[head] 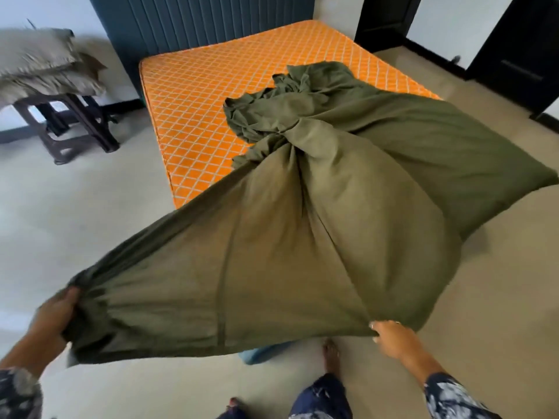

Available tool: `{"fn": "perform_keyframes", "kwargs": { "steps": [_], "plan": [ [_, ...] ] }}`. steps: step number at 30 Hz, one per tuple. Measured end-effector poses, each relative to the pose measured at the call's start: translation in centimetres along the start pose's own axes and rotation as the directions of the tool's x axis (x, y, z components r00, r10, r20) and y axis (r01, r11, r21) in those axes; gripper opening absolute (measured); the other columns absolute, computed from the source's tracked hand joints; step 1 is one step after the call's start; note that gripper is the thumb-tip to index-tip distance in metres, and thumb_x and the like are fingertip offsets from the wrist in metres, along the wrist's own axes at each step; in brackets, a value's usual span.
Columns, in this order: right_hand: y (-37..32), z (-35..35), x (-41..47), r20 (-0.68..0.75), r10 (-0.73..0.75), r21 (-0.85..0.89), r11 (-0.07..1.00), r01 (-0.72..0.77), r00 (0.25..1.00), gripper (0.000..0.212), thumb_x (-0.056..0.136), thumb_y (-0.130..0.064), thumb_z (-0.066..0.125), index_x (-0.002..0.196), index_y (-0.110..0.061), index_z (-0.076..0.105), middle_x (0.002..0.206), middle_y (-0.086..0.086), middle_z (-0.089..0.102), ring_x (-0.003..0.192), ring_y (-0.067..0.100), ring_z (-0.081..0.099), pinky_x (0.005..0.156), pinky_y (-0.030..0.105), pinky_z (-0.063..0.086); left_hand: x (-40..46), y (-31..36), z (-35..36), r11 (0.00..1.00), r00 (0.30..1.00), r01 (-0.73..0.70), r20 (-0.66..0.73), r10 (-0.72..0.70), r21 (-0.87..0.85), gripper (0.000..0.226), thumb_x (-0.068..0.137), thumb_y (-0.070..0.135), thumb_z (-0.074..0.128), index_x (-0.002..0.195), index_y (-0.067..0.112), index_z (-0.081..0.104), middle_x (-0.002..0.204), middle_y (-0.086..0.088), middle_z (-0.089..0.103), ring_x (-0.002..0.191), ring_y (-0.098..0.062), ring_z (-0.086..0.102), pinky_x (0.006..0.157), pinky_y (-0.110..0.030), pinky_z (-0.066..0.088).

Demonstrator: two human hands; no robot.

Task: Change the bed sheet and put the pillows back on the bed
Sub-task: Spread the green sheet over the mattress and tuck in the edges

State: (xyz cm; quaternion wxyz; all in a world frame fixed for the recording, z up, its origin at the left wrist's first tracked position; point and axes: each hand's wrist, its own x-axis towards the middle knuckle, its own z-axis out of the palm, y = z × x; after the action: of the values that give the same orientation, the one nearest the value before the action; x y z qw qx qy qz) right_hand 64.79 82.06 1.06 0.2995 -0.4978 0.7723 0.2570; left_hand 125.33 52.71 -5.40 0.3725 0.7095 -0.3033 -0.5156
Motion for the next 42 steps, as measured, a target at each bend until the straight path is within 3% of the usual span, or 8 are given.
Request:
{"fn": "perform_keyframes", "kwargs": {
  "steps": [5,13,19,28,31,33,37,42],
  "plan": [
    [-10.0,-3.7,1.1,0.254,-0.104,0.001,0.994,0.107,0.962,0.043,0.094,-0.034,0.051,0.127,-0.007,0.057,0.134,0.013,0.056,0.121,0.029,0.054,0.091,0.030,0.045,-16.9,9.8,4.3,0.994,0.982,-0.076,0.176,0.061,0.080,0.030,0.101,0.014,0.046,0.130,0.011,0.054,0.118,-0.009,0.057,0.107,-0.026,0.053,0.096,-0.041,0.042],
    [-33.4,-18.0,-0.2,-0.413,-0.264,0.531,0.708,0.466,0.872,0.045,0.097,-0.044,0.046,0.106,-0.003,0.063,0.114,0.022,0.064,0.115,0.034,0.056,0.089,0.035,0.041,-21.1,8.6,5.2,0.790,0.848,-0.460,0.463,0.256,0.405,0.033,0.101,0.011,0.045,0.131,0.024,0.051,0.127,-0.002,0.059,0.113,-0.008,0.054,0.087,-0.008,0.038],
    [-38.8,-20.0,1.4,-0.281,-0.079,0.123,0.985,0.117,0.956,0.086,0.088,-0.048,0.059,0.149,-0.003,0.018,0.154,0.024,0.009,0.138,0.046,0.023,0.109,0.048,0.028,-25.0,7.4,7.1,0.342,0.645,-0.746,0.747,0.159,0.572,0.044,0.100,0.048,0.026,0.142,0.058,0.022,0.098,-0.017,0.068,0.091,-0.034,0.064,0.080,-0.041,0.048],
    [-32.6,-21.1,4.9,-0.340,-0.002,0.187,0.980,0.070,0.941,0.032,0.093,-0.008,0.047,0.122,-0.001,0.058,0.130,0.017,0.055,0.120,0.034,0.054,0.092,0.038,0.046,-22.6,11.2,8.9,0.175,0.391,-0.910,0.917,0.071,0.375,0.045,0.103,0.042,0.032,0.147,0.047,0.025,0.115,-0.014,0.065,0.103,-0.034,0.060,0.084,-0.040,0.045],
    [-31.2,-22.8,6.2,-0.381,0.188,0.676,0.724,0.135,0.905,0.011,0.087,-0.003,0.049,0.084,0.001,0.059,0.102,0.026,0.060,0.099,0.038,0.059,0.068,0.032,0.041,-18.9,12.5,10.9,0.417,0.198,-0.867,0.957,-0.214,0.272,0.041,0.100,0.036,0.047,0.141,0.031,0.047,0.123,-0.007,0.065,0.108,-0.020,0.063,0.094,-0.027,0.045],
    [-29.9,-23.2,6.4,-0.303,0.294,0.932,0.289,0.218,0.907,0.013,0.089,0.003,0.046,0.087,0.007,0.058,0.084,0.022,0.055,0.082,0.029,0.057,0.057,0.025,0.042,-15.6,14.0,12.3,0.525,0.185,-0.786,0.935,-0.302,0.325,0.035,0.098,0.028,0.054,0.132,0.021,0.059,0.122,-0.004,0.066,0.101,-0.008,0.063,0.088,-0.014,0.044],
    [-27.2,-22.9,6.5,-0.036,0.274,0.969,-0.226,0.101,0.961,0.046,0.095,0.005,0.042,0.092,-0.028,0.074,0.114,0.021,0.061,0.109,0.032,0.057,0.093,0.033,0.044,-8.7,18.7,16.2,0.548,0.376,-0.692,0.882,-0.283,0.471,0.028,0.100,0.020,0.049,0.124,0.012,0.061,0.114,-0.008,0.067,0.099,-0.017,0.063,0.081,-0.021,0.049],
    [-29.1,-23.8,4.8,0.034,0.079,0.733,-0.679,0.029,0.996,0.025,0.097,-0.027,0.049,0.107,-0.012,0.067,0.098,0.007,0.073,0.092,0.020,0.068,0.090,0.034,0.050,-4.5,24.5,21.0,0.743,0.518,-0.284,0.749,-0.413,0.606,0.029,0.102,0.037,0.040,0.114,0.016,0.056,0.098,-0.003,0.064,0.075,-0.013,0.058,0.062,-0.021,0.041]
  ]
}}
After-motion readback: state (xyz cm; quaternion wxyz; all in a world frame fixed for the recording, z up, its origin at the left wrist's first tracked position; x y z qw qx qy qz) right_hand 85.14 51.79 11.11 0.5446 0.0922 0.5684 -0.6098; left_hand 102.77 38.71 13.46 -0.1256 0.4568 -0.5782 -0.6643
